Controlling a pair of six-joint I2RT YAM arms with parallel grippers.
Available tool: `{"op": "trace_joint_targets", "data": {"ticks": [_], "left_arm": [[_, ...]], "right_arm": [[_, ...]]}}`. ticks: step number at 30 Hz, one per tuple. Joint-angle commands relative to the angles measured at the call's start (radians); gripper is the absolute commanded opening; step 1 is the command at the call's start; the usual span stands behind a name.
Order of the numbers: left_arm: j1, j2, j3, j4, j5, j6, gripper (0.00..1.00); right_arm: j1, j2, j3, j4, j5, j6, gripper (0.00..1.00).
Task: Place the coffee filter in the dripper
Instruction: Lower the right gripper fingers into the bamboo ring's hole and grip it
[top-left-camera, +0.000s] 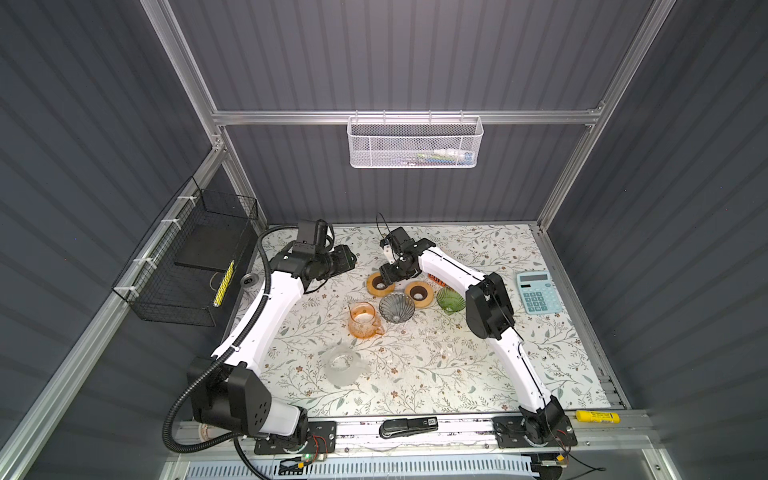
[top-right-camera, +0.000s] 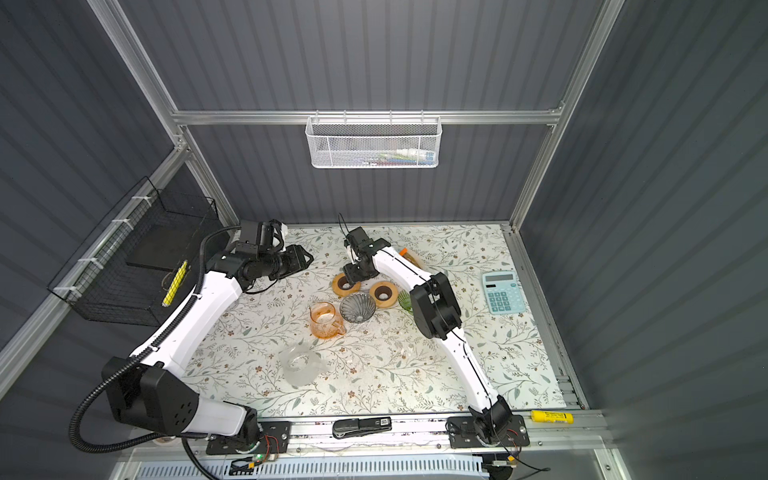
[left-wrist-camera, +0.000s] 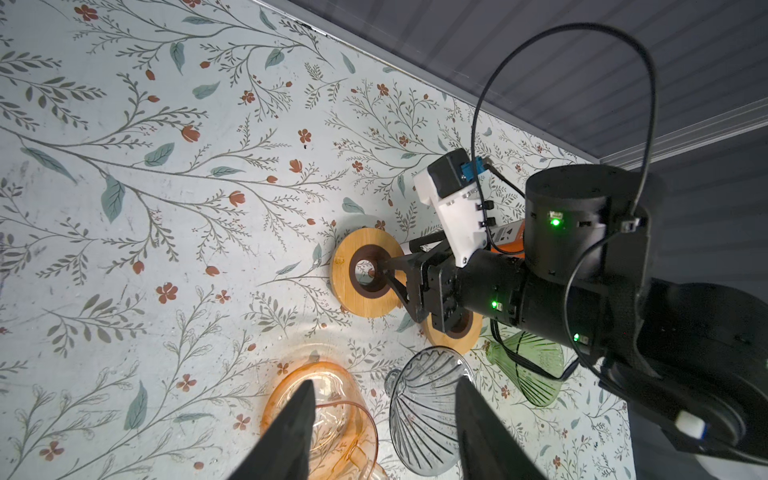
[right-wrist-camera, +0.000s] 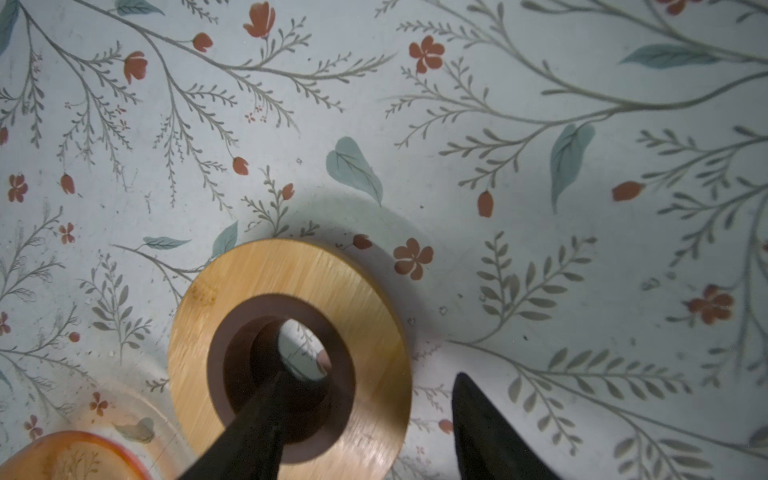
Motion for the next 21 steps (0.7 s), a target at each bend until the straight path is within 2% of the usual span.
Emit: {"op": "trace_joint_targets", "data": {"ticks": [1, 21], "left_arm": [[0.008, -0.034, -0.01, -0.023, 0.003, 0.011, 0.55], [0.008, -0.046, -0.019, -0.031, -0.017, 0.017, 0.55]], "right_arm": [[0.007, 0.027, 0.032, -0.026, 0.02, 0.009, 0.62], [0.012, 0.078, 0.075, -0.04, 0.039, 0.004, 0.59]]}}
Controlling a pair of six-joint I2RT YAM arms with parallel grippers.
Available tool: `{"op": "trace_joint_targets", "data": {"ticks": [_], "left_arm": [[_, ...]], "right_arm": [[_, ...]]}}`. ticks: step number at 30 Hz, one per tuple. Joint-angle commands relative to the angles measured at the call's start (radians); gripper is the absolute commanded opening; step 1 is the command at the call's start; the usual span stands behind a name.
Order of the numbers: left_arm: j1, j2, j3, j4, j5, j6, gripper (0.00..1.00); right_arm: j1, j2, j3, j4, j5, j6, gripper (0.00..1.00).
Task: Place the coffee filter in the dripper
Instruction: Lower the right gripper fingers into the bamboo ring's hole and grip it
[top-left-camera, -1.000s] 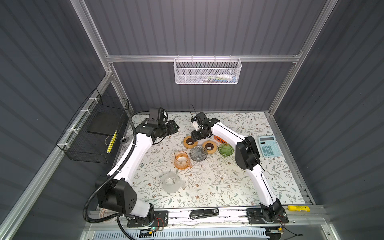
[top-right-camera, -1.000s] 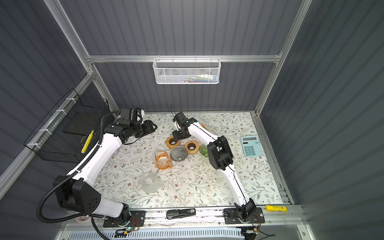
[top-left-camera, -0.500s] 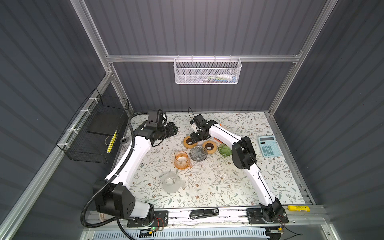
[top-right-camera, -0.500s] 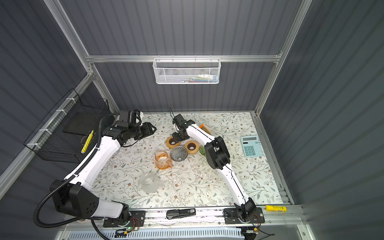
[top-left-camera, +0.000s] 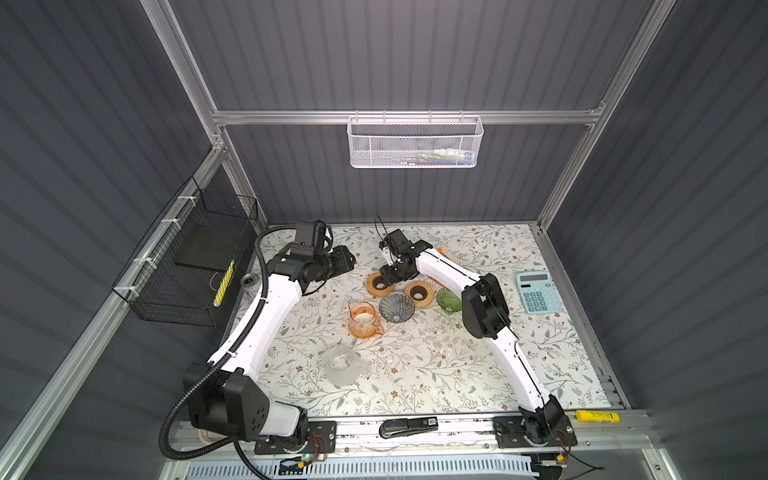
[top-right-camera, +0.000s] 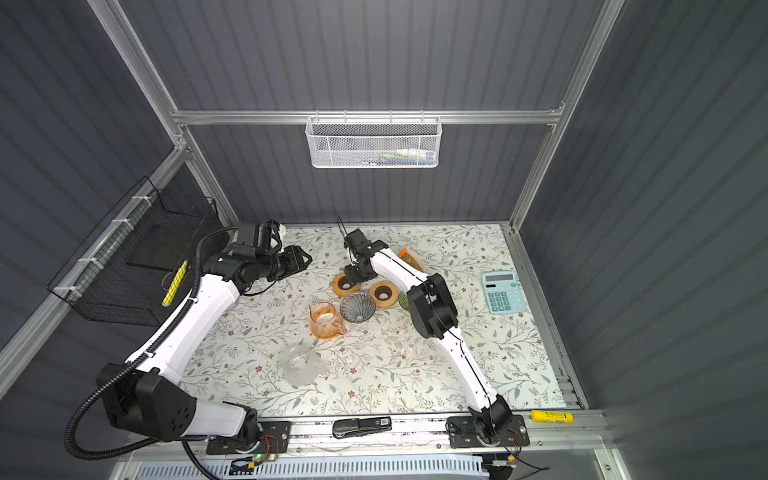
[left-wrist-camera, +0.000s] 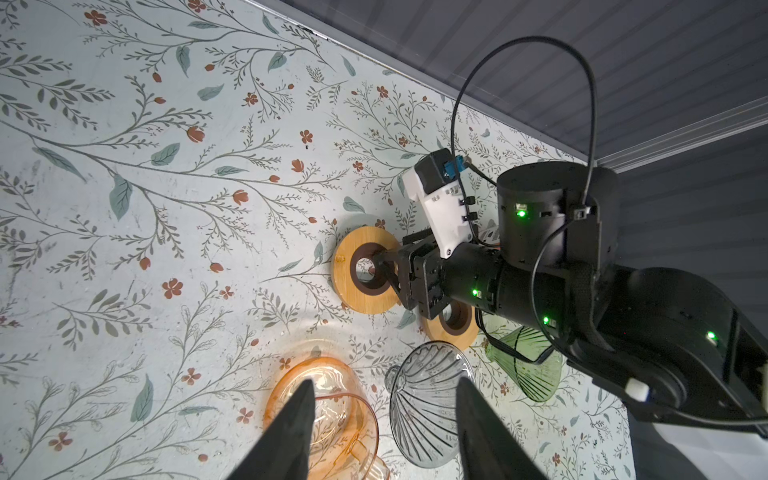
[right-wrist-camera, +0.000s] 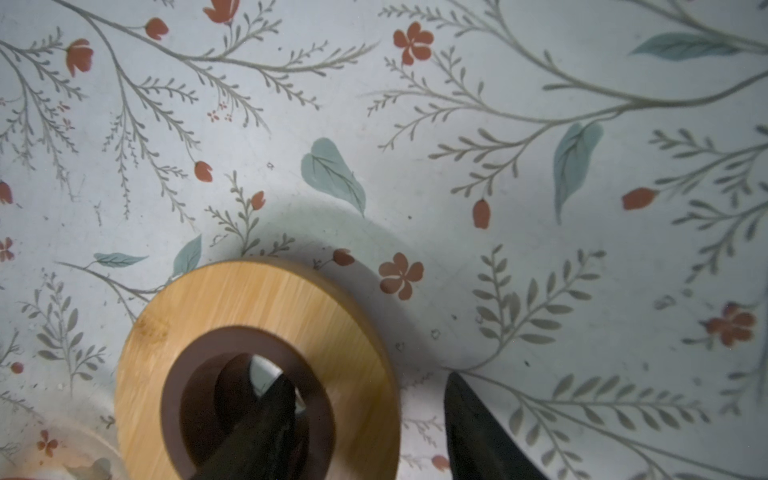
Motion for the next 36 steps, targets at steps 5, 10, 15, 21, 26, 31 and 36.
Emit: {"op": "trace_joint_targets", "data": {"ticks": [5, 10, 15, 21, 26, 31, 36], "left_arm": [[0.008, -0.024, -0.008, -0.025, -0.017, 0.016, 0.55], [0.008, -0.024, -0.008, -0.026, -0.02, 0.016, 0.55], [0.008, -0.028, -0.008, -0.028, -0.021, 0.014, 0.55], [0.008, -0.037, -0.007, -0.034, -0.024, 0.013, 0.55], [0.008, -0.051, -0.014, -0.033, -0.032, 0.011, 0.55], [0.008, -0.054, -0.006, -0.04, -0.034, 0.014, 0.55], [0.008, -0.065, 0.0, -0.041, -0.038, 0.013, 0.55]], "right_arm": [[0.014, 0.036, 0.034, -0.03, 0.009, -0.004, 0.58], [0.019, 0.039, 0.04, -0.03, 0.023, -0.01, 0.55], [0.02, 0.04, 0.039, -0.032, 0.029, -0.016, 0.51], [0.024, 0.042, 0.04, -0.028, 0.031, -0.018, 0.45], [0.026, 0.04, 0.04, -0.03, 0.037, -0.015, 0.35], [0.026, 0.01, 0.036, -0.02, 0.054, -0.007, 0.27], [0.024, -0.038, 0.035, -0.002, 0.053, 0.008, 0.23]]}}
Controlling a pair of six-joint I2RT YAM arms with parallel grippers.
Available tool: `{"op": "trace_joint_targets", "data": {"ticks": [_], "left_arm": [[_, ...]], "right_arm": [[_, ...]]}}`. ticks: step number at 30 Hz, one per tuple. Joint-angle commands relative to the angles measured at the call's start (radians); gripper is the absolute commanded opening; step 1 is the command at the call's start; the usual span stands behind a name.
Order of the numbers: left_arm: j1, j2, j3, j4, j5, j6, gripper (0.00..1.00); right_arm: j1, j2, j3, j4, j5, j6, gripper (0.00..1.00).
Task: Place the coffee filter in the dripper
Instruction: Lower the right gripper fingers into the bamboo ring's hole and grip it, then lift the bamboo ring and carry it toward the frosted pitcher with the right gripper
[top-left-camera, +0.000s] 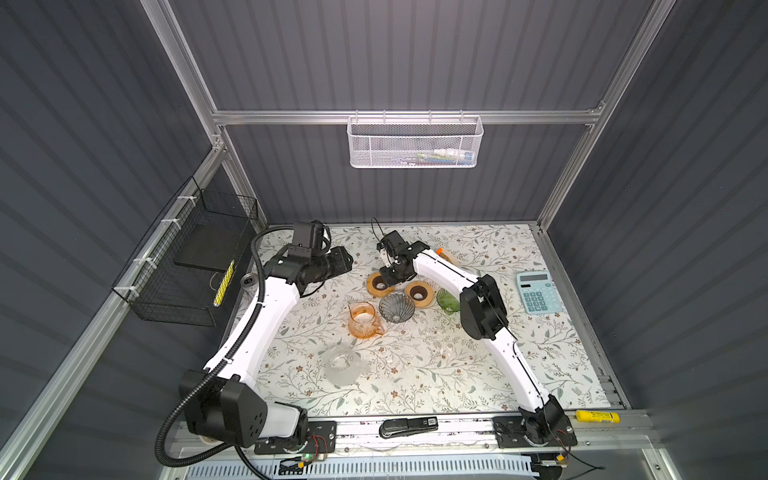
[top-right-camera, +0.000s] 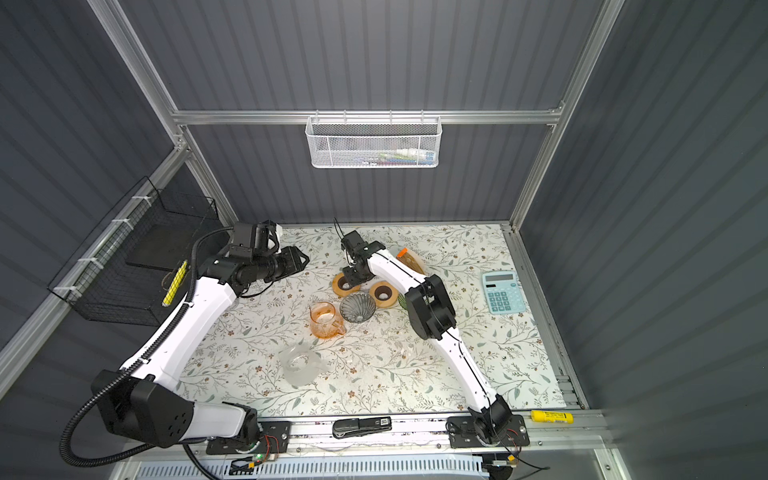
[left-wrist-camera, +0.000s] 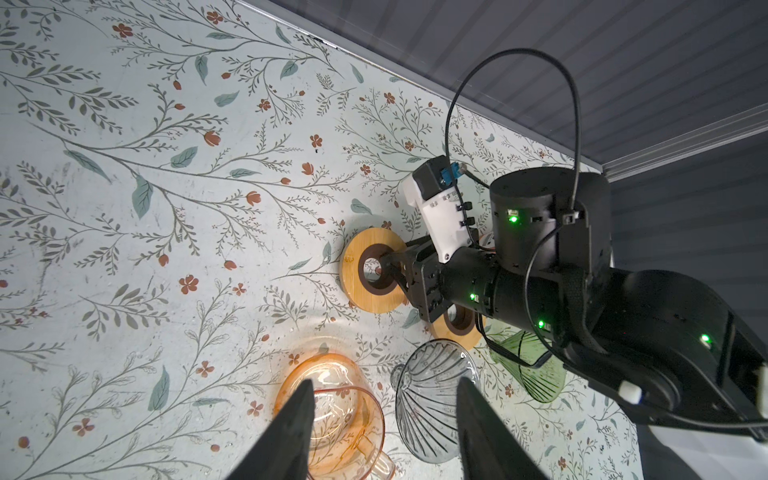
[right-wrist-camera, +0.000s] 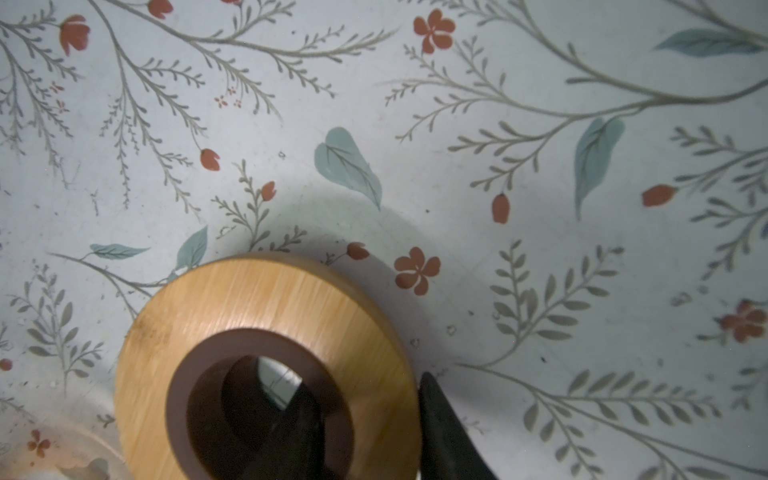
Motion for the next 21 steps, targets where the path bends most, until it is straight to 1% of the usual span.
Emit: {"op": "trace_joint_targets", "data": {"ticks": [1, 5, 12, 18, 19, 21], "left_arm": [[0.008, -0.037, 0.006, -0.026, -0.013, 0.012, 0.55], [0.008, -0.049, 0.009, -0.029, -0.016, 0.01, 0.55], [0.008, -0.063, 0.003, -0.035, -0.032, 0.01, 0.55], [0.008, -0.06, 0.042, -0.109, -0.121, 0.047, 0.56], [0.009, -0.059, 0.075, -0.12, -0.134, 0.053, 0.56], [0.008, -0.057, 0.096, -0.141, -0.168, 0.064, 0.56]], "right_arm": [[0.001, -0.058, 0.017, 0.02, 0.015, 0.018, 0.23], [-0.005, -0.103, 0.016, 0.024, -0.006, 0.027, 0.23], [-0.009, -0.175, 0.015, -0.003, -0.01, 0.017, 0.23], [-0.01, -0.248, -0.002, -0.037, -0.028, 0.01, 0.23], [-0.011, -0.262, -0.011, -0.037, -0.031, 0.01, 0.22], [-0.01, -0.297, -0.037, -0.041, -0.041, 0.01, 0.22]]}}
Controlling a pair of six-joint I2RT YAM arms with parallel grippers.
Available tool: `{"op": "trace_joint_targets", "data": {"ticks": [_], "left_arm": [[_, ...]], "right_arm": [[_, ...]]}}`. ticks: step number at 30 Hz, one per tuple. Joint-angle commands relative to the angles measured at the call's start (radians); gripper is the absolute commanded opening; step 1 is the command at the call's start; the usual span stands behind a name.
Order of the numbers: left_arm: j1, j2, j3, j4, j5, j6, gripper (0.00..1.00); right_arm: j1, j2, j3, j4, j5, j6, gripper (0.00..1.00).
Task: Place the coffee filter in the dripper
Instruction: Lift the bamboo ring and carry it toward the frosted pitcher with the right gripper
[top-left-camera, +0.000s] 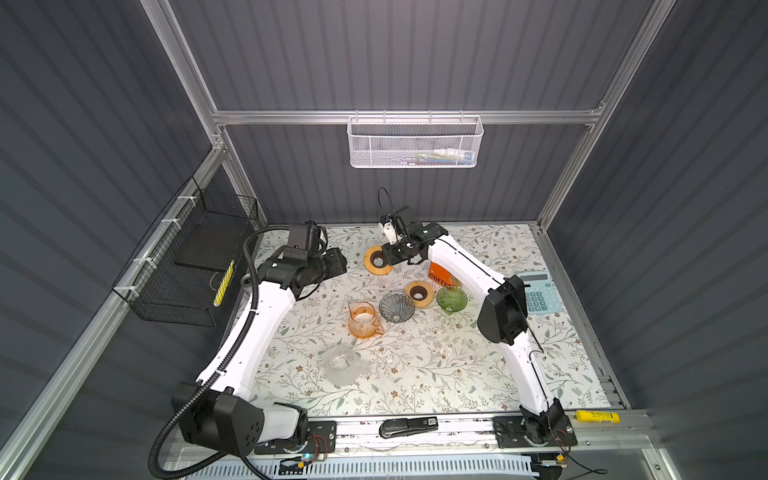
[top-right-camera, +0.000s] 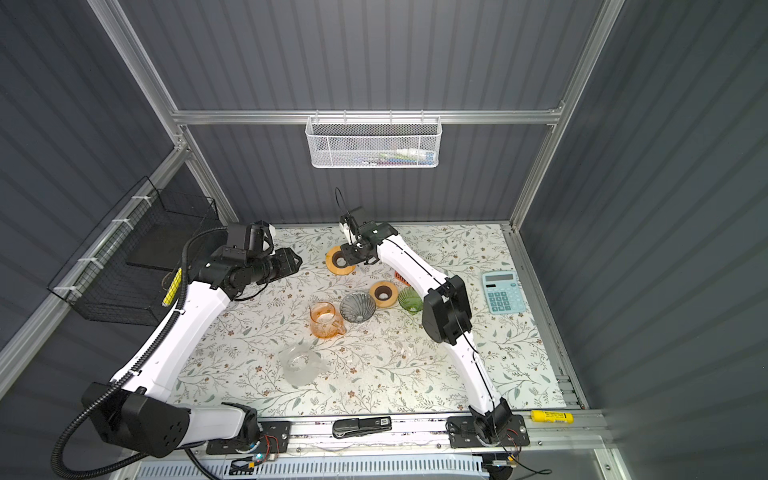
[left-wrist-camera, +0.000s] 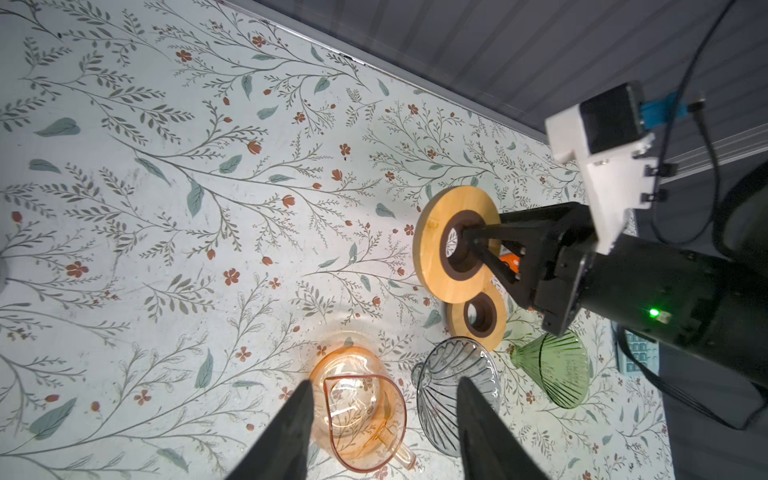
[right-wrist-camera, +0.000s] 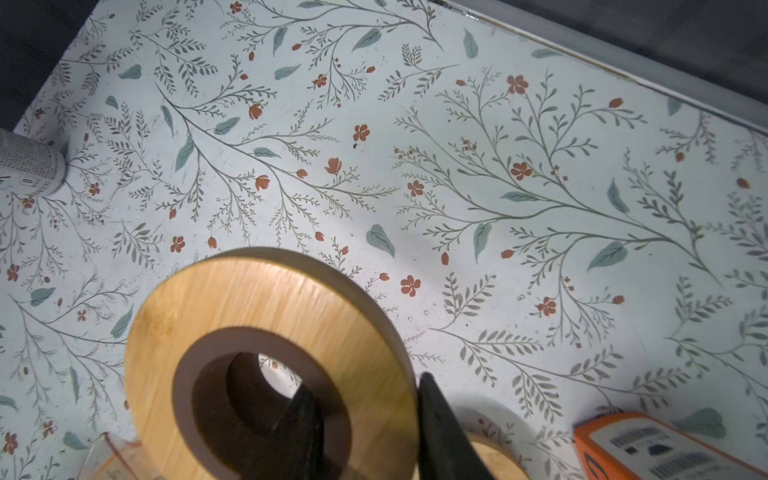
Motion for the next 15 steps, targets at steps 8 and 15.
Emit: {"op": "trace_joint_targets", "data": {"ticks": [8, 15], "left_arm": [[0.048, -0.002, 0.091, -0.09, -0.136, 0.055, 0.55], [0.179, -0.011, 0.048, -0.05, -0.026, 0.054, 0.55]], "right_arm": [[0.022, -0.188, -0.155, -0.056, -0.051, 0.009, 0.22], [0.103, -0.307, -0.282, -0.085, -0.045, 0.008, 0.21]]}}
